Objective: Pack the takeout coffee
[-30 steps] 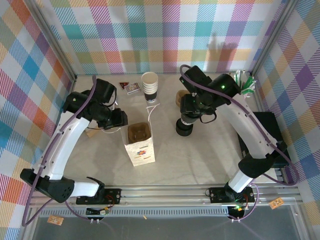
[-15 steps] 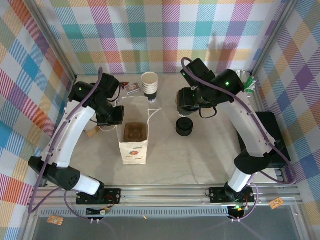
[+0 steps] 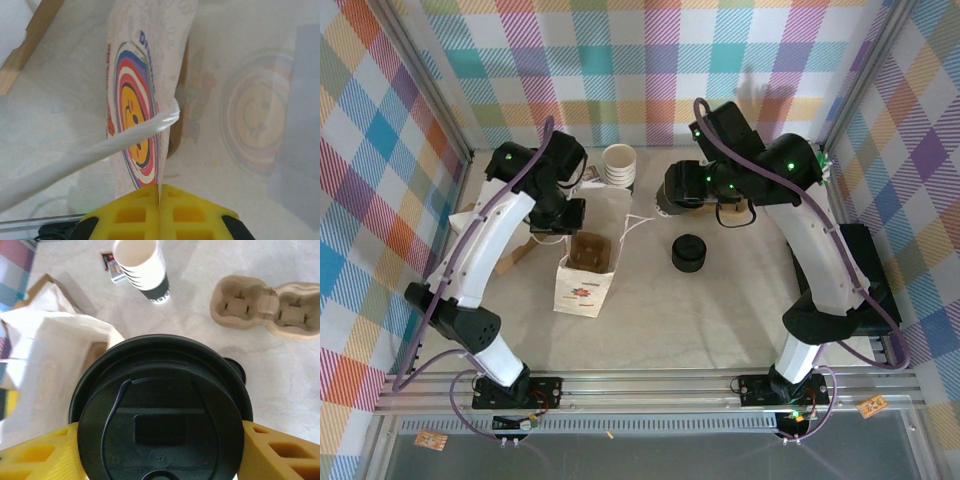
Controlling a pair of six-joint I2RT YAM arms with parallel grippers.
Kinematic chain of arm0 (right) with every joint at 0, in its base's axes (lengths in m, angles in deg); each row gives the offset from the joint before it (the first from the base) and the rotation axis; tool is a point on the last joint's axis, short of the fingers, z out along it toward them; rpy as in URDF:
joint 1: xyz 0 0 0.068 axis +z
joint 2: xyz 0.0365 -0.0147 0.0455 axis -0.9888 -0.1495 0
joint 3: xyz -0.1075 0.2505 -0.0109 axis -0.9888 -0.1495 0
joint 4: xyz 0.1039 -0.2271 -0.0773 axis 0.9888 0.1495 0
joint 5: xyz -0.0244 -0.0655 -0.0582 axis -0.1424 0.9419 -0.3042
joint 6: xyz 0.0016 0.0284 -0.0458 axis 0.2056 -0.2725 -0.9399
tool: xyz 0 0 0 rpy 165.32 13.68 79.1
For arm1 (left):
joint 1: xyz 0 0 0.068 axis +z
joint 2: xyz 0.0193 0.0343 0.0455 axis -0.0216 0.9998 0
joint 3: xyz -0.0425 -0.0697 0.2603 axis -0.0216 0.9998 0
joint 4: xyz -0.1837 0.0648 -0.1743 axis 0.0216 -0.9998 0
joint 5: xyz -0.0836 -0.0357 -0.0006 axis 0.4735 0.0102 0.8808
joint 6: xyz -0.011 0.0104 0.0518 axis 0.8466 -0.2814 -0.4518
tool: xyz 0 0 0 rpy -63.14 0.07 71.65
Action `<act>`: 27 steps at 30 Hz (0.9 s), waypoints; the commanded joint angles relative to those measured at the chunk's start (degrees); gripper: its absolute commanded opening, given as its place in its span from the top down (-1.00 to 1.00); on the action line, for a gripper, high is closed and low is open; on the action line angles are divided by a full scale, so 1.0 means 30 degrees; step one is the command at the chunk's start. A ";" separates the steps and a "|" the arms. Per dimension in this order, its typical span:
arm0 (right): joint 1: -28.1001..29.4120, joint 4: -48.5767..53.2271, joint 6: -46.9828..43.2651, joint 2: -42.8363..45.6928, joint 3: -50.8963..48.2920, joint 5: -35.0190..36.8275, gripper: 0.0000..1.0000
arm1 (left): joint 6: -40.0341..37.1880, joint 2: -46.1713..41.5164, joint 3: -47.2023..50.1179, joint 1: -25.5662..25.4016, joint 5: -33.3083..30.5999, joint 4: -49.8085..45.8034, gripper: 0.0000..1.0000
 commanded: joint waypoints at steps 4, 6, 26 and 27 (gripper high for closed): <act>0.0015 -0.1296 -0.0118 -0.0222 0.1239 -0.0988 0.10 | -0.0110 0.0980 -0.2077 -0.0391 -0.0856 -0.2689 1.00; 0.0014 -0.1580 -0.0022 -0.0253 0.1422 -0.1104 0.10 | 0.0070 0.1400 -0.2763 -0.0405 -0.0576 -0.2914 1.00; 0.0268 -0.2030 0.1342 -0.2704 0.2196 -0.4519 0.15 | 0.2215 -0.0199 0.0217 -0.0470 0.3919 0.0701 1.00; 0.0375 -0.1946 0.1391 -0.2792 0.2196 -0.4637 0.15 | 0.2310 -0.0357 0.0472 -0.0486 0.4105 0.0981 1.00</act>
